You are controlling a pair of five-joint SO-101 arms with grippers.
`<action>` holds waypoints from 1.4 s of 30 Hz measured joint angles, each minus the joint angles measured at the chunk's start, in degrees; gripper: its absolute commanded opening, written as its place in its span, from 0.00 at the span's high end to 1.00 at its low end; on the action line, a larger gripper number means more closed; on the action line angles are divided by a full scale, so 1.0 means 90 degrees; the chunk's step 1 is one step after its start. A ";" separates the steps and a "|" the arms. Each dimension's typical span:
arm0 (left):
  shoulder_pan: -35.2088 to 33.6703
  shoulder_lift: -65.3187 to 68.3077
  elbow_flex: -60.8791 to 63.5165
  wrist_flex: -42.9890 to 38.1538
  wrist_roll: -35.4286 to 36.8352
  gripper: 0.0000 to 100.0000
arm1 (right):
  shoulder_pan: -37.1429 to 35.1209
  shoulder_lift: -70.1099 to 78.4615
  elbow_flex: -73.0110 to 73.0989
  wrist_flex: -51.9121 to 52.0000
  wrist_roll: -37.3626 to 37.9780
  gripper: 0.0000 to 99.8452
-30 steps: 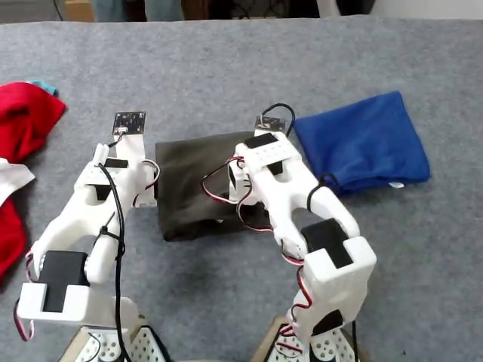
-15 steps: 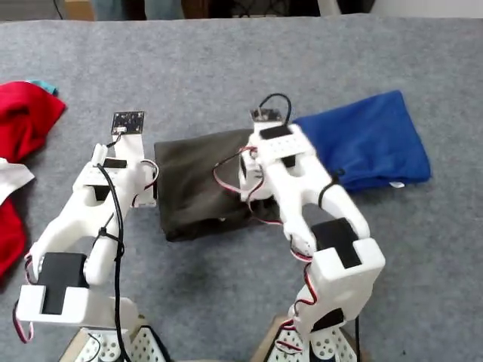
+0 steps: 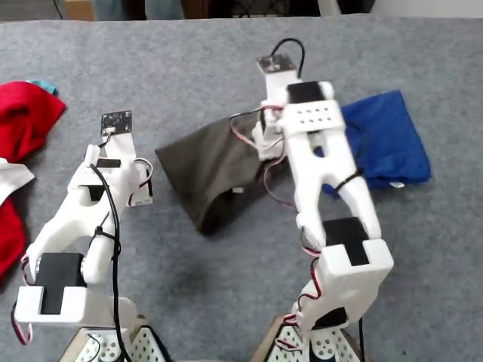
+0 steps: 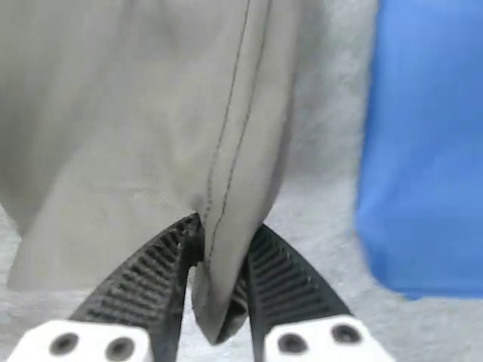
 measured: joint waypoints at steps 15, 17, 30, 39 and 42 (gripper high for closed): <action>-0.0029 0.0000 0.0000 0.0000 0.0059 0.97 | 0.2520 0.0000 -0.0957 -0.0821 0.3126 0.99; -0.0029 0.0000 0.0000 0.0000 0.0059 0.97 | 0.2833 0.0010 -0.0957 -0.1172 0.3399 0.99; -0.0029 0.0000 0.0000 0.0000 0.0059 0.97 | 0.4190 0.1260 -0.2374 -0.1319 0.3683 0.99; -0.0029 0.0000 0.0000 0.0000 0.0059 0.97 | 0.4513 0.2198 -0.3321 -0.0596 0.3937 0.99; -0.0029 0.0000 0.0000 0.0000 0.0059 0.97 | 0.4620 0.2403 -0.3419 -0.0430 0.4112 0.99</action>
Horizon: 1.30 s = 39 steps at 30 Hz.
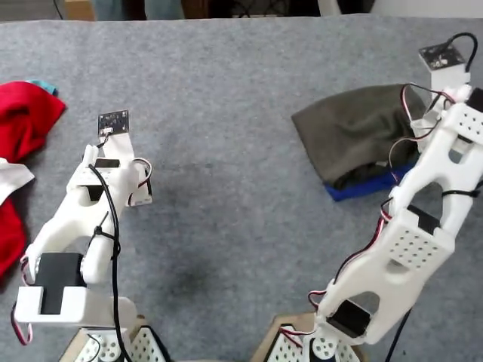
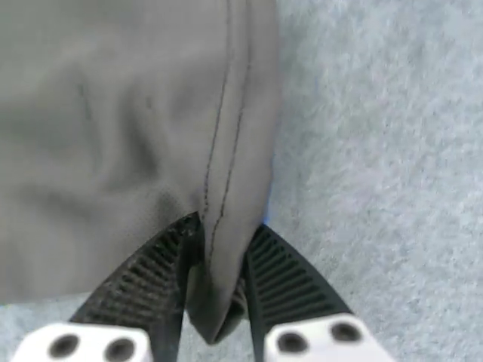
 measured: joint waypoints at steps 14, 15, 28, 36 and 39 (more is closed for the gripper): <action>0.0000 0.0000 0.0000 0.0000 0.0000 0.97 | 0.0254 0.0420 -0.0059 0.0068 0.0068 0.82; 0.0000 0.0000 0.0000 0.0000 0.0000 0.97 | 0.0254 0.0430 -0.0059 0.0068 0.0068 0.77; 0.0000 0.0000 0.0000 0.0000 0.0000 0.97 | -0.0059 0.0440 -0.1514 0.1045 -0.0733 0.98; 0.0000 0.0000 0.0000 0.0000 0.0000 0.97 | -0.0840 0.0977 -0.1856 0.1514 -0.1915 0.99; 0.0000 0.0000 0.0000 0.0000 0.0000 0.97 | -0.0840 0.1446 -0.1807 0.1582 -0.2032 0.98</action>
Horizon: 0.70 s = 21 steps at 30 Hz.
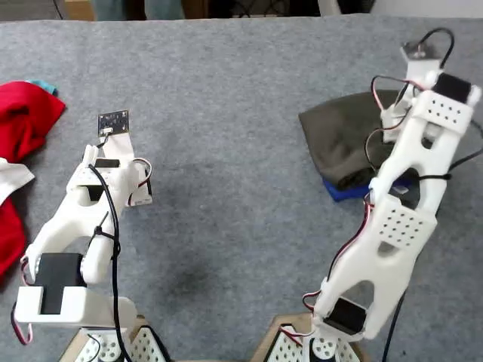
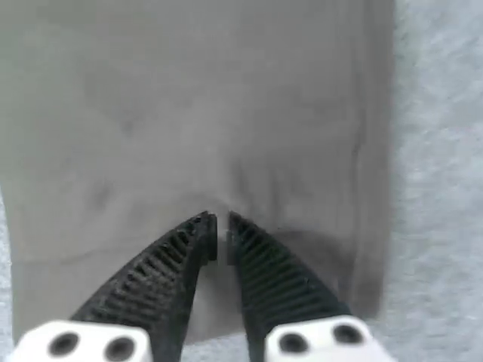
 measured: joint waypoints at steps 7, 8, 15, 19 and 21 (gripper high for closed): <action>0.0000 0.0000 0.0000 0.0000 0.0000 0.97 | 0.0195 0.1192 -0.0137 -0.0107 -0.0039 0.98; 0.0000 0.0000 0.0000 0.0000 0.0000 0.97 | 0.0205 0.1260 -0.0274 -0.0029 -0.0039 0.98; 0.0000 0.0000 0.0000 0.0000 0.0000 0.97 | 0.0225 0.1309 -0.1387 0.0557 -0.0107 0.98; 0.0000 0.0000 0.0000 0.0000 0.0000 0.97 | 0.0225 0.0684 -0.1397 0.0567 -0.0107 0.98; 0.0000 0.0000 0.0000 0.0000 0.0000 0.97 | 0.0225 0.0215 -0.1143 0.0567 -0.0107 0.98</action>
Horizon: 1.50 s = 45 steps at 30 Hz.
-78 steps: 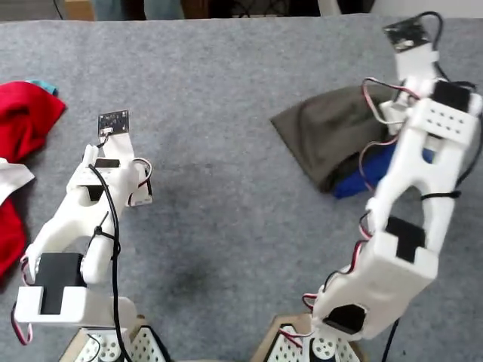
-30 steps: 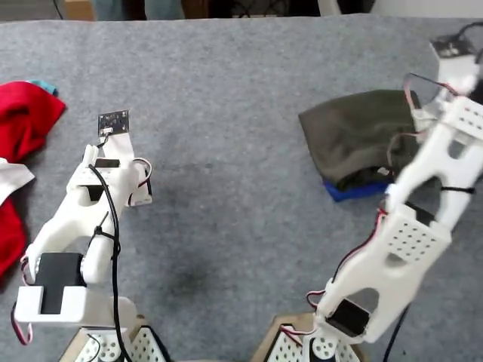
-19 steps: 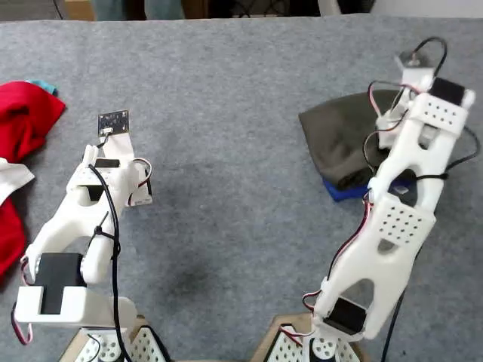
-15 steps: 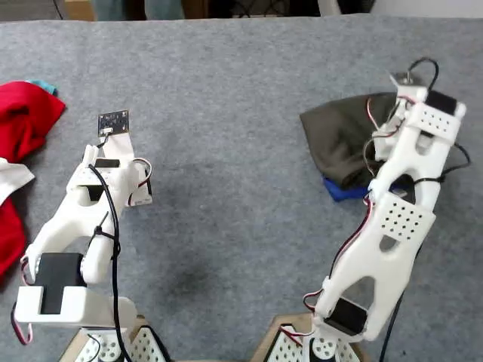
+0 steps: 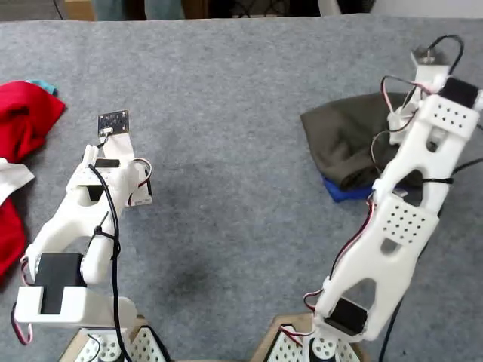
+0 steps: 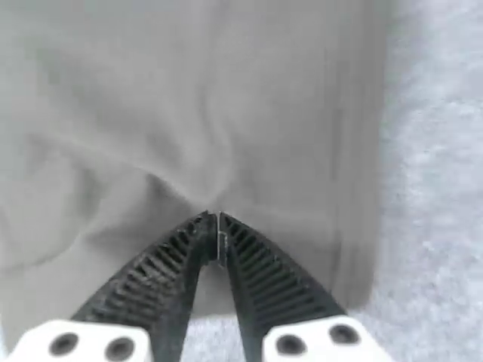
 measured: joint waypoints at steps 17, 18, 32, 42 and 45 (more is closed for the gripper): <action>0.0000 0.0000 0.0000 0.0000 0.0000 0.97 | -0.0518 -0.2374 0.6593 -0.2940 0.0186 0.98; 0.0000 0.0000 0.0000 0.0000 0.0000 0.97 | -0.0498 -0.2413 0.6672 -0.3018 0.0234 0.98; 0.0000 0.0000 0.0000 0.0000 0.0000 0.97 | -0.0264 -0.2950 0.4396 -0.0459 0.0371 0.98; 0.0000 0.0000 0.0000 0.0000 0.0000 0.97 | 0.0547 -0.1670 0.4093 -0.1250 0.0537 0.98; 0.0000 0.0000 0.0000 0.0000 0.0000 0.97 | 0.0713 -0.0938 0.4083 -0.1514 0.0547 0.98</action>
